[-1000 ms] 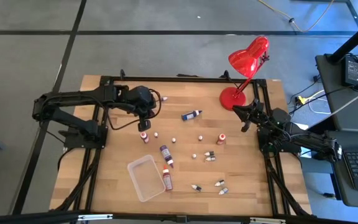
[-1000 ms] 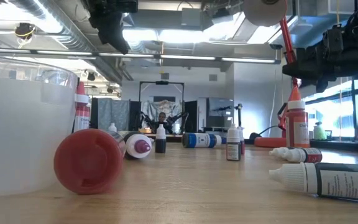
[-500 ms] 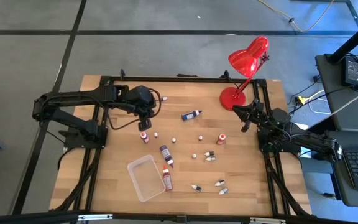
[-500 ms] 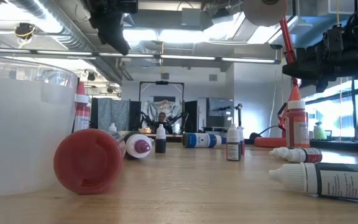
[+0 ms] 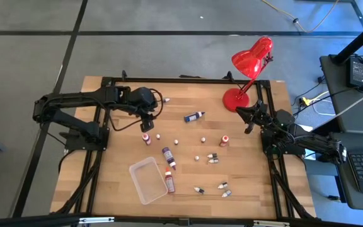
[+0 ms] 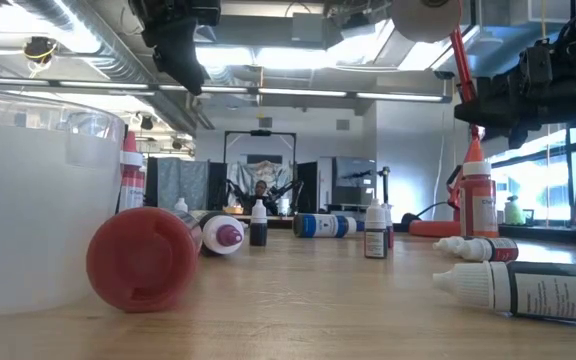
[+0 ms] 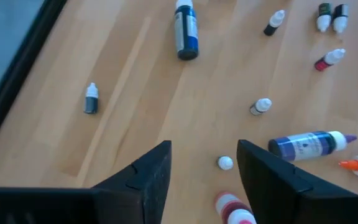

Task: Pick & Place food coloring
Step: Put the pink food coloring bottle into the transparent bin

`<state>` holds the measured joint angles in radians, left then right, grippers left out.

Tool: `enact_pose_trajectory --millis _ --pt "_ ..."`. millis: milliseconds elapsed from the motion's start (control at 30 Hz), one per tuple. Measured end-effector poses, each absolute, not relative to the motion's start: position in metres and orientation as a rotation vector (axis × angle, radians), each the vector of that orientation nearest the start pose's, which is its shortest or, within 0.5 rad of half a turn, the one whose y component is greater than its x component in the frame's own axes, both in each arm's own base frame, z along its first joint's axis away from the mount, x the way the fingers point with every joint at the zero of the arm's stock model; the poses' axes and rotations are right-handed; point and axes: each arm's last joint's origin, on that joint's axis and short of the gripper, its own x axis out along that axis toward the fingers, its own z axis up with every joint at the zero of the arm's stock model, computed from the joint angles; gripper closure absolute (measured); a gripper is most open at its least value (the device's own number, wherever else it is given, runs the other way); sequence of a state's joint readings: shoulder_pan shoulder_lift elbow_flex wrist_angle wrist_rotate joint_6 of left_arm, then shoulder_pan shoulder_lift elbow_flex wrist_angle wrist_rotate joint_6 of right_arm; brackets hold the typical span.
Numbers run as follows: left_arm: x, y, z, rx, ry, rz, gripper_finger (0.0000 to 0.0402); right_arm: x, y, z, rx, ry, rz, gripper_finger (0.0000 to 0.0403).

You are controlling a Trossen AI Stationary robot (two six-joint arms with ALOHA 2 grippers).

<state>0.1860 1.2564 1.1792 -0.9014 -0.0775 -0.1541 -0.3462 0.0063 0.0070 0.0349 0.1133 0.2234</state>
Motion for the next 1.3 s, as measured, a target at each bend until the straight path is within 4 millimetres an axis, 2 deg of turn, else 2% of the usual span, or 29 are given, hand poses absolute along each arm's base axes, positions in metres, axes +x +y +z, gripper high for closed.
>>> enact_pose_trajectory --millis 300,633,800,1067,1300 --pt "0.237 0.044 0.315 -0.238 0.965 0.284 0.0217 0.090 -0.036 0.169 0.220 -0.088 -0.453 0.0338" --pt "0.231 0.023 0.303 -0.201 1.090 0.214 0.0217 0.091 -0.036 0.169 0.219 -0.088 -0.453 0.0338" --pt "0.230 0.011 0.288 -0.172 1.141 0.179 0.0215 0.091 -0.036 0.169 0.219 -0.087 -0.453 0.0338" --pt "0.230 0.002 0.270 -0.210 1.142 0.252 0.0216 0.091 -0.036 0.169 0.216 -0.087 -0.453 0.0338" --pt "0.232 -0.004 0.267 -0.131 1.143 0.302 0.0217 0.091 -0.036 0.169 0.215 -0.086 -0.453 0.0338"
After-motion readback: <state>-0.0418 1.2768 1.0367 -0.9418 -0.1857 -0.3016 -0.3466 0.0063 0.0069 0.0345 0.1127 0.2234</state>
